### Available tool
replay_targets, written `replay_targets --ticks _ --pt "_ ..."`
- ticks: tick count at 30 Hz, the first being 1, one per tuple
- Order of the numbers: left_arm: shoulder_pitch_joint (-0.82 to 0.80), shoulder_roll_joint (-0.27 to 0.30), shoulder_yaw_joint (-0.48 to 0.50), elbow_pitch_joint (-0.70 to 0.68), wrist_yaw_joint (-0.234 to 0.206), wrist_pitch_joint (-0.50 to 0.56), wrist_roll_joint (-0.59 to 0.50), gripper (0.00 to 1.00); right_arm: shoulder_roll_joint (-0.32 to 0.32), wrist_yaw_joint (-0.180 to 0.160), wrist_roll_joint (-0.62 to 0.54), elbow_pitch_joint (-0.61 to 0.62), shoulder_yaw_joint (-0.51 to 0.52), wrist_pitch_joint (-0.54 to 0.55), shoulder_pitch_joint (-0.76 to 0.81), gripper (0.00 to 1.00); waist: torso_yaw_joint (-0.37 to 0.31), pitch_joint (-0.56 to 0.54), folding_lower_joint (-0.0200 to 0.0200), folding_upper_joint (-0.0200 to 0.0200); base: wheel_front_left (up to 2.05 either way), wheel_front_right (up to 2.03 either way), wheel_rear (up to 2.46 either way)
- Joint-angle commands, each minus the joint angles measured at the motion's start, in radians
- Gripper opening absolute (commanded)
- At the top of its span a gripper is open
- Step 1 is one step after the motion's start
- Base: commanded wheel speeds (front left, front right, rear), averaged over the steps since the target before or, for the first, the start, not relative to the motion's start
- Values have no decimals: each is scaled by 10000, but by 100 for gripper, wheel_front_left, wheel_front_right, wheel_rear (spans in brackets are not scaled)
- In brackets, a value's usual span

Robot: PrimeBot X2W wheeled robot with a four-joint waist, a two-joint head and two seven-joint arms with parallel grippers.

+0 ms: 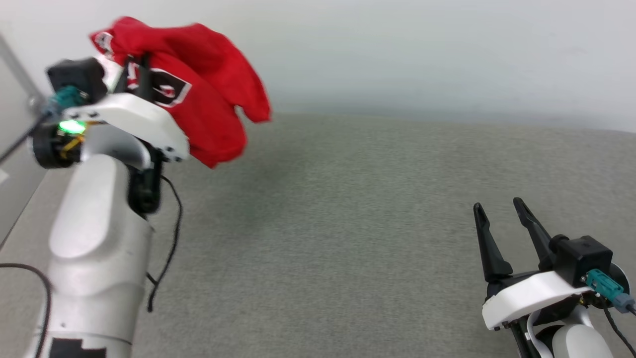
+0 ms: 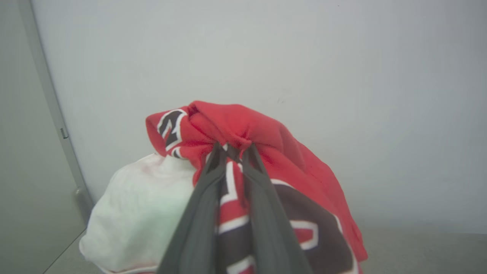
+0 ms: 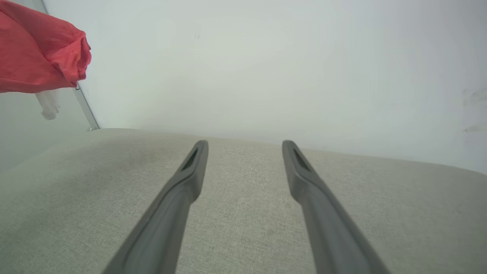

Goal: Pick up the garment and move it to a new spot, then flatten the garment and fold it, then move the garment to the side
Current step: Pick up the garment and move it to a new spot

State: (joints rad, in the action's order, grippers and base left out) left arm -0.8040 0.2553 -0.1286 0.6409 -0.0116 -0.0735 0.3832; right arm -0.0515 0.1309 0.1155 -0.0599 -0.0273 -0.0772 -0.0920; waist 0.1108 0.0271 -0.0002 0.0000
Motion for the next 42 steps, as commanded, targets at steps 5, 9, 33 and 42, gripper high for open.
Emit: replay_targets --ticks 5,9,33,42 --pt "801 -893 -534 -569 145 46 194 0 16 -3 26 201 3 121 295 100 -1433 -364 2 0 0 0 0" --pt "1455 -1524 -1171 -786 482 133 276 0 19 -3 26 307 123 221 419 100 -2167 -293 2 0 0 0 0" --pt "3764 -2040 -4809 -912 707 -51 577 100 18 -3 414 208 48 -111 113 100 -2989 925 2 0 0 0 0" --pt "4065 -1655 -4304 -2453 213 -1347 493 100 19 -3 256 158 291 -123 110 100 -2307 706 2 0 0 0 0"
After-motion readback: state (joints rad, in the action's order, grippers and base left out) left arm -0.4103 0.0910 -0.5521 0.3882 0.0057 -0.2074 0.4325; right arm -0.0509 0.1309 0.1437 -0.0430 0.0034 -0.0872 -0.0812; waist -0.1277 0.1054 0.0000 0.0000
